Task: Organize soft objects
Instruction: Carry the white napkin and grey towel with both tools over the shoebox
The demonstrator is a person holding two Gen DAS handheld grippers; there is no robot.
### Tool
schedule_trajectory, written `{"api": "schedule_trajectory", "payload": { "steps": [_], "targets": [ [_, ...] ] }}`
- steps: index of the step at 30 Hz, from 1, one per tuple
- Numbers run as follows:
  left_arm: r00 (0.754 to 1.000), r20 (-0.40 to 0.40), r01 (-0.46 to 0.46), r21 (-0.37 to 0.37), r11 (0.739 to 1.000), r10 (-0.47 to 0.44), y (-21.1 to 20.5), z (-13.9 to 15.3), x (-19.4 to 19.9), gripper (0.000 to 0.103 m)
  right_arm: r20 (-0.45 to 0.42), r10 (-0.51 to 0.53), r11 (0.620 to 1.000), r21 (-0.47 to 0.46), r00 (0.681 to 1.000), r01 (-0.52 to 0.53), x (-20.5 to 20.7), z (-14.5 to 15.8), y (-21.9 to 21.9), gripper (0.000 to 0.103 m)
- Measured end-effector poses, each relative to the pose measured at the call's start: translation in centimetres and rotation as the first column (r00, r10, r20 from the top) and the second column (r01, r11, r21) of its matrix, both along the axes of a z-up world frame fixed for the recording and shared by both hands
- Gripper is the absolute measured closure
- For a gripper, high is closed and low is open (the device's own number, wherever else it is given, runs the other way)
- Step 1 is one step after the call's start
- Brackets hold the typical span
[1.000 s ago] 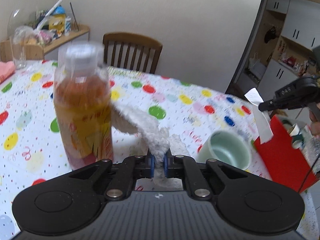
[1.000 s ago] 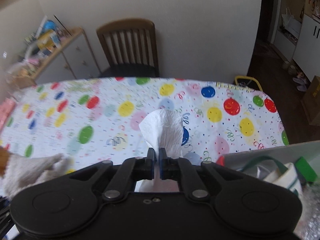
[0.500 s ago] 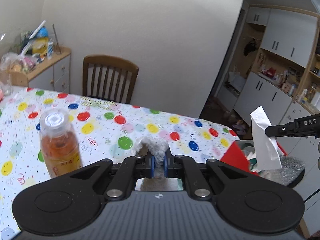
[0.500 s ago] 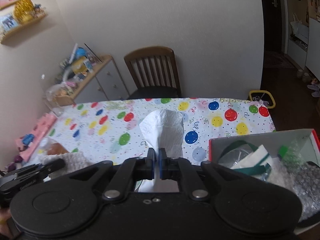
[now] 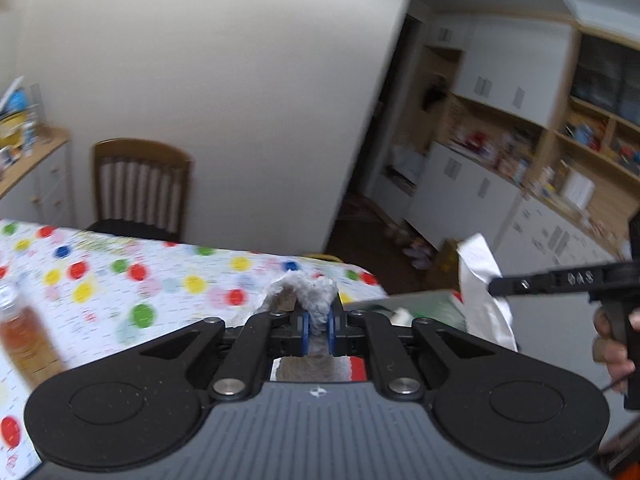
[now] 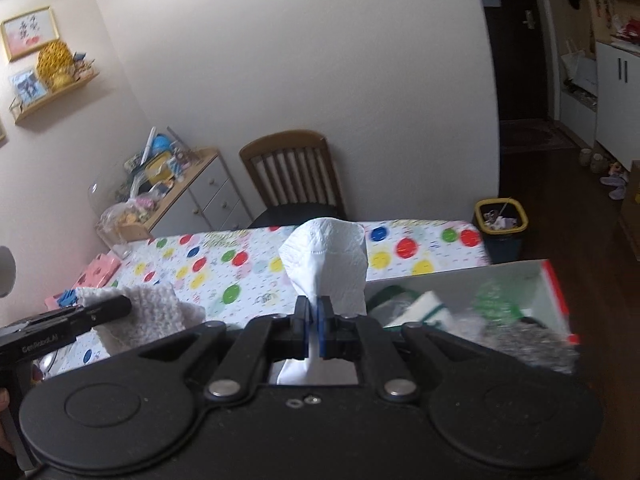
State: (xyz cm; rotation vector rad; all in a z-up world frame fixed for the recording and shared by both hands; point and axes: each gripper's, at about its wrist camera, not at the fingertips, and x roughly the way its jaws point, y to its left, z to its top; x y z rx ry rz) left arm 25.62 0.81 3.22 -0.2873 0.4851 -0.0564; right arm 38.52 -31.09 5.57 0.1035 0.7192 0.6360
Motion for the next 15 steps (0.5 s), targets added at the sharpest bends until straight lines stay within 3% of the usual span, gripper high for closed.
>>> {"api": "schedule_trajectory", "payload": {
  "steps": [7, 15],
  "targets": [
    [0.991, -0.015, 0.133, 0.014, 0.991, -0.133, -7.5, 0.7, 2.8, 0.095, 0.013, -0.048, 0.999, 0.015, 0.999, 0.048, 0.6, -0.2, -5.6, 0.099],
    [0.972, -0.019, 0.235, -0.042, 0.971, -0.236, -14.1, 1.8, 6.5, 0.095, -0.004, -0.108, 0.994, 0.025, 0.994, 0.108, 2.4, -1.4, -10.9, 0.099]
  ]
}}
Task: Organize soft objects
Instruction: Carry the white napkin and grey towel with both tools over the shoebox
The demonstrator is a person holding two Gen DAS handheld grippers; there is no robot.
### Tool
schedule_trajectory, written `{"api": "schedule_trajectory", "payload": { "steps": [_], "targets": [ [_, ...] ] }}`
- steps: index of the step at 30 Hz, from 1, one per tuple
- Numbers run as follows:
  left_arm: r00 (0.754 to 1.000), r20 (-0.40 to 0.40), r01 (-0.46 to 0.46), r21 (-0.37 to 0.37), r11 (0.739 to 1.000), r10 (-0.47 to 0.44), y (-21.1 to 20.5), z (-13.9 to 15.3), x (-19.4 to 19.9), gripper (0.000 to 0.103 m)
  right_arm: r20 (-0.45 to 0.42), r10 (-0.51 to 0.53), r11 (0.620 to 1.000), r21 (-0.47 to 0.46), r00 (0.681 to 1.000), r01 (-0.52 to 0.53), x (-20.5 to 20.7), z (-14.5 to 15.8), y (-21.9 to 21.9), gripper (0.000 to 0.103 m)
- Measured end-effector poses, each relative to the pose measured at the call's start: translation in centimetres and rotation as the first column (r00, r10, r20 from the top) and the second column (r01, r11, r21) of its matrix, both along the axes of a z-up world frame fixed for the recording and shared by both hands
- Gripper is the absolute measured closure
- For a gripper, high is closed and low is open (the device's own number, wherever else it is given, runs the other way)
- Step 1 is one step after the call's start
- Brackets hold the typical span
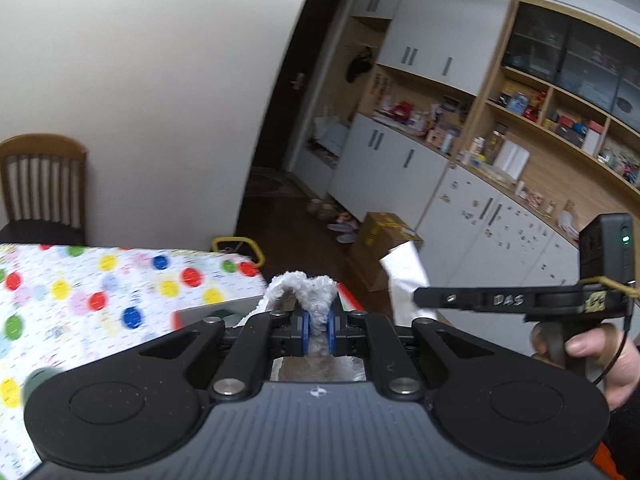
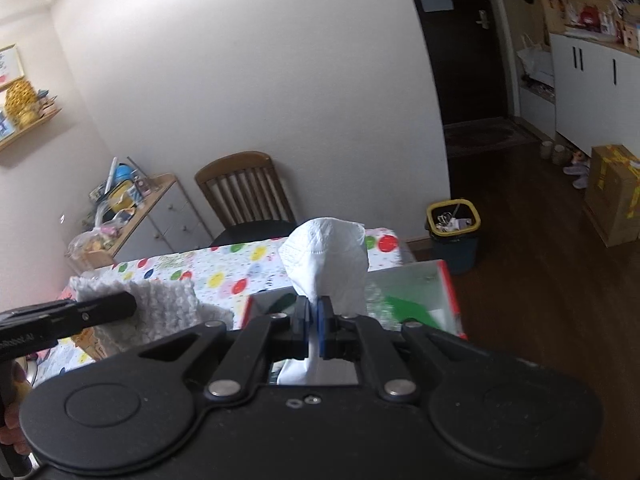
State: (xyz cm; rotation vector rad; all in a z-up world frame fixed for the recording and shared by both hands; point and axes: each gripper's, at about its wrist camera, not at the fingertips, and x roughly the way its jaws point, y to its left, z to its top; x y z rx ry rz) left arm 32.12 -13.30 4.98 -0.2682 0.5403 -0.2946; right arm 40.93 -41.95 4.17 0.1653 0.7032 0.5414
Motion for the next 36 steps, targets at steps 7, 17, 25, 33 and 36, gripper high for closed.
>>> {"api": "schedule_trajectory", "payload": {
  "steps": [7, 17, 25, 33, 36],
  "targets": [
    [0.998, -0.009, 0.058, -0.031, 0.998, -0.059, -4.3, 0.2, 3.2, 0.095, -0.010, -0.008, 1.000, -0.009, 1.000, 0.008, 1.5, -1.2, -1.4, 0.099],
    [0.984, -0.178, 0.016, -0.072, 0.997, -0.028, -5.1, -6.0, 9.4, 0.095, -0.080, 0.010, 0.998, -0.065, 0.997, -0.015, 4.9, -5.0, 0.0, 0.099],
    [0.968, -0.249, -0.045, -0.026, 0.999, 0.037, -4.5, -9.8, 11.1, 0.095, -0.154, 0.032, 0.995, -0.087, 0.988, -0.046, 6.7, -8.3, 1.9, 0.099],
    [0.949, -0.306, -0.061, 0.047, 0.997, 0.072, -4.9, -12.4, 11.8, 0.095, -0.198, 0.037, 0.987, -0.146, 0.979, -0.067, 7.4, -10.7, 3.0, 0.099],
    [0.943, -0.325, -0.063, 0.061, 0.996, 0.080, -4.9, -13.1, 11.6, 0.095, -0.206, 0.034, 0.985, -0.158, 0.978, -0.067, 7.4, -11.0, 2.9, 0.099]
  ]
}}
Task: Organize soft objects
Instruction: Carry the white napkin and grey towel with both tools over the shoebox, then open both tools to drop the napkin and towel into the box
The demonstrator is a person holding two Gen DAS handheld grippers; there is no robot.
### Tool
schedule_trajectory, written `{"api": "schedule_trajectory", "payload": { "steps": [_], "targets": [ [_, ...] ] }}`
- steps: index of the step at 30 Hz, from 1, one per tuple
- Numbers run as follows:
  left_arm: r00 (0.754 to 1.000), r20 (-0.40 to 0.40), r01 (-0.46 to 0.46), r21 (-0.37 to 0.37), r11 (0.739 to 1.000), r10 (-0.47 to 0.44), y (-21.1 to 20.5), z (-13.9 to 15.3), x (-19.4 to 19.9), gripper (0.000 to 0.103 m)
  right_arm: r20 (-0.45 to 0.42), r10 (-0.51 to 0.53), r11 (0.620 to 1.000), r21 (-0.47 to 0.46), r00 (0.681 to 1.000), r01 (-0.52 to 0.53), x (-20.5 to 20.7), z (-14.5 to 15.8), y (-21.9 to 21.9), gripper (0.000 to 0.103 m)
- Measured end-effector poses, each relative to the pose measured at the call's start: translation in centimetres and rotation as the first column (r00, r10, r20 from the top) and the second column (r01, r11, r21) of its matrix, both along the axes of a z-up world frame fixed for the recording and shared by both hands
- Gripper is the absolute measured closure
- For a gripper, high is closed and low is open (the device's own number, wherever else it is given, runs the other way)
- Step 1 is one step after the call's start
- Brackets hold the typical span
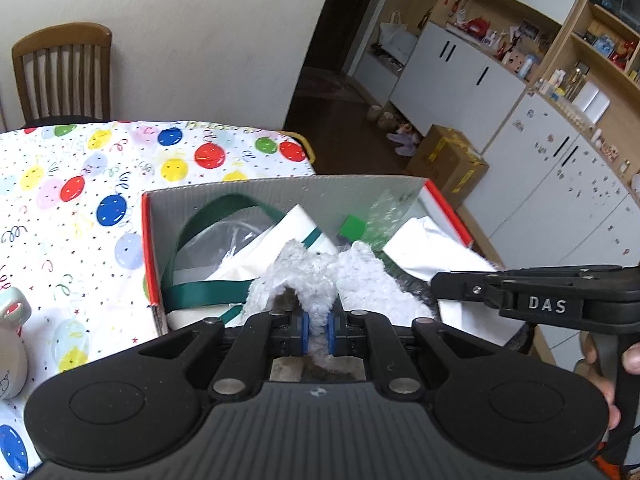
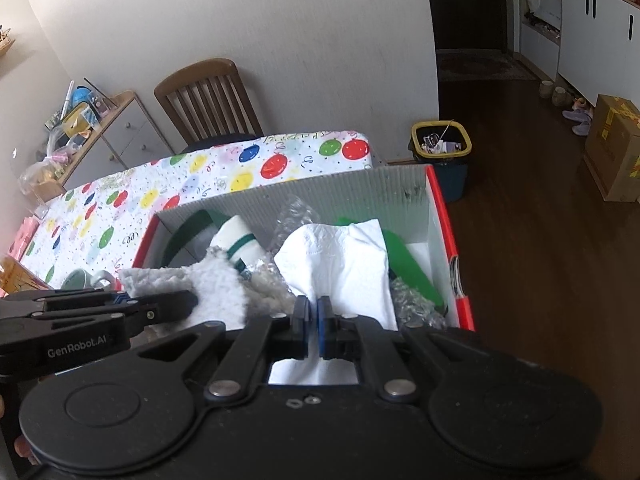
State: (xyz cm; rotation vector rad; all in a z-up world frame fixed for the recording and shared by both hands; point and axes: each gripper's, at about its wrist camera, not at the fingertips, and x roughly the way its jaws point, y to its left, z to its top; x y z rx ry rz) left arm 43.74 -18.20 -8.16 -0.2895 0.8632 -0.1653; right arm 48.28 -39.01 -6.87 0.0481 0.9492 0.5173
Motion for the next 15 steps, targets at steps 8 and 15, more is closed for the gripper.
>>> {"api": "schedule_trajectory", "payload": {
  "steps": [8, 15],
  "targets": [
    [1.000, -0.019, -0.012, 0.032, 0.999, 0.012, -0.29, -0.66, -0.12, 0.095, -0.021, -0.008, 1.000, -0.018, 1.000, 0.008, 0.13, -0.25, -0.12, 0.098],
    [0.999, -0.028, -0.020, 0.042, 0.999, 0.021, -0.47, -0.66, -0.45, 0.094, -0.017, 0.001, 1.000, 0.002, 1.000, -0.001, -0.31, 0.24, -0.29, 0.083]
  ]
}}
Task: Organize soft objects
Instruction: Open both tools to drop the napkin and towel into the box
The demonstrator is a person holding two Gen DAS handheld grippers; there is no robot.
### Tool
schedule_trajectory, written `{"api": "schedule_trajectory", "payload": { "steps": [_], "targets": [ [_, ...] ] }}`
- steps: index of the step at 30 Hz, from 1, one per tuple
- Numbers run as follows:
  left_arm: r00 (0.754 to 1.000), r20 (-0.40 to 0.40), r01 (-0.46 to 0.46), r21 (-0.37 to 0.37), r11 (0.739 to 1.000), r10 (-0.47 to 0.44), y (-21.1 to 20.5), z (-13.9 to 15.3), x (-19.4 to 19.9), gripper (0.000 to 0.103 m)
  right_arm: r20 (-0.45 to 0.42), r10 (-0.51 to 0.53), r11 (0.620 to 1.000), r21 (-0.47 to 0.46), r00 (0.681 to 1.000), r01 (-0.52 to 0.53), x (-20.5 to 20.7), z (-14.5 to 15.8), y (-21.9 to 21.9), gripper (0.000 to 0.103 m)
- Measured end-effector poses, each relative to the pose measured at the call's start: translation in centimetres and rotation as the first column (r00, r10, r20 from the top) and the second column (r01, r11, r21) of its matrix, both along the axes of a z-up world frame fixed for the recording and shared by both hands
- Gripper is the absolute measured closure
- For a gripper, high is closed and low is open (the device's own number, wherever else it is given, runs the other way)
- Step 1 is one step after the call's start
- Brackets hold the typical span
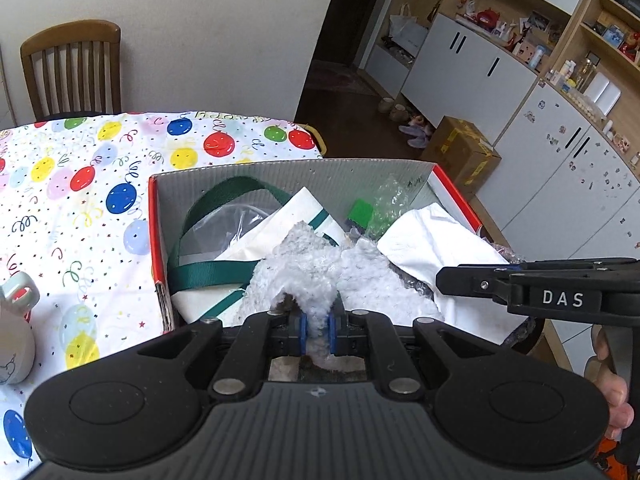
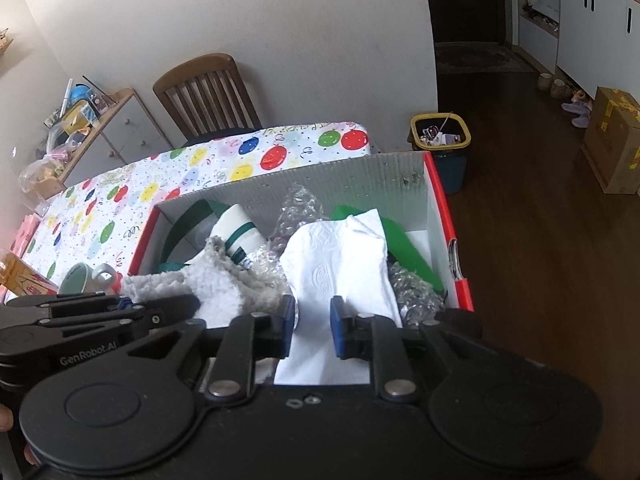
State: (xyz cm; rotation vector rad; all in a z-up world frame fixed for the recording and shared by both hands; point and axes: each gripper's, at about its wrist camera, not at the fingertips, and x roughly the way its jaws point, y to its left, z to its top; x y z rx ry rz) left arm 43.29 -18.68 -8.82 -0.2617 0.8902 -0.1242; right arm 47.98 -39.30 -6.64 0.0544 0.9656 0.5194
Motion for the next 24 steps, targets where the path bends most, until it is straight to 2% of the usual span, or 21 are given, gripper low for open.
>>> {"api": "schedule_trajectory", "payload": {
  "steps": [2, 6, 9, 10, 11, 12, 15, 18, 20, 24],
  "targets": [
    [1.000, -0.002, -0.004, 0.005, 1.000, 0.004, -0.1, 0.2, -0.2, 0.093, 0.007, 0.002, 1.000, 0.006, 1.000, -0.002, -0.3, 0.3, -0.1, 0.078],
    [1.000, 0.005, -0.001, 0.017, 1.000, 0.001, -0.3, 0.8, -0.9, 0.088, 0.029, 0.003, 1.000, 0.021, 1.000, -0.003, -0.9, 1.1, -0.2, 0.062],
    [1.000, 0.009, -0.004, 0.016, 1.000, 0.003, -0.2, 1.2, -1.4, 0.073, 0.046, 0.005, 1.000, 0.023, 0.999, -0.006, -1.5, 1.7, -0.2, 0.054],
    [1.000, 0.011, -0.005, 0.016, 1.000, 0.005, -0.2, 1.3, -1.7, 0.055, 0.051, 0.006, 1.000, 0.025, 0.999, -0.008, -1.6, 1.8, -0.2, 0.052],
    [1.000, 0.016, -0.009, 0.017, 1.000, 0.008, -0.1, 1.4, -1.9, 0.029, 0.053, 0.007, 1.000, 0.026, 0.999, -0.008, -1.8, 2.0, -0.2, 0.052],
    [1.000, 0.020, -0.013, 0.017, 1.000, 0.012, -0.2, 1.6, -2.1, 0.023, 0.056, 0.005, 1.000, 0.029, 0.998, -0.007, -2.0, 2.2, -0.3, 0.052],
    [0.999, 0.037, -0.022, 0.008, 1.000, 0.022, 0.0, 1.9, -2.8, 0.022, 0.068, 0.008, 0.999, 0.031, 0.998, -0.010, -2.6, 2.7, -0.3, 0.051],
    [0.999, 0.046, -0.028, 0.013, 1.000, 0.028, 0.0, 2.4, -3.5, 0.022, 0.092, 0.013, 0.999, 0.033, 0.996, -0.016, -3.3, 3.5, -0.4, 0.039],
    [0.998, 0.061, -0.030, 0.013, 0.999, 0.029, 0.1, 3.0, -4.1, 0.022, 0.117, 0.023, 0.999, 0.035, 0.993, -0.027, -4.0, 4.2, -0.5, 0.038],
    [0.992, 0.121, -0.041, 0.059, 0.997, 0.033, -0.1, 4.3, -5.7, 0.022, 0.164, 0.039, 0.998, 0.051, 0.986, -0.048, -5.6, 5.6, -0.9, 0.033]
  ]
}}
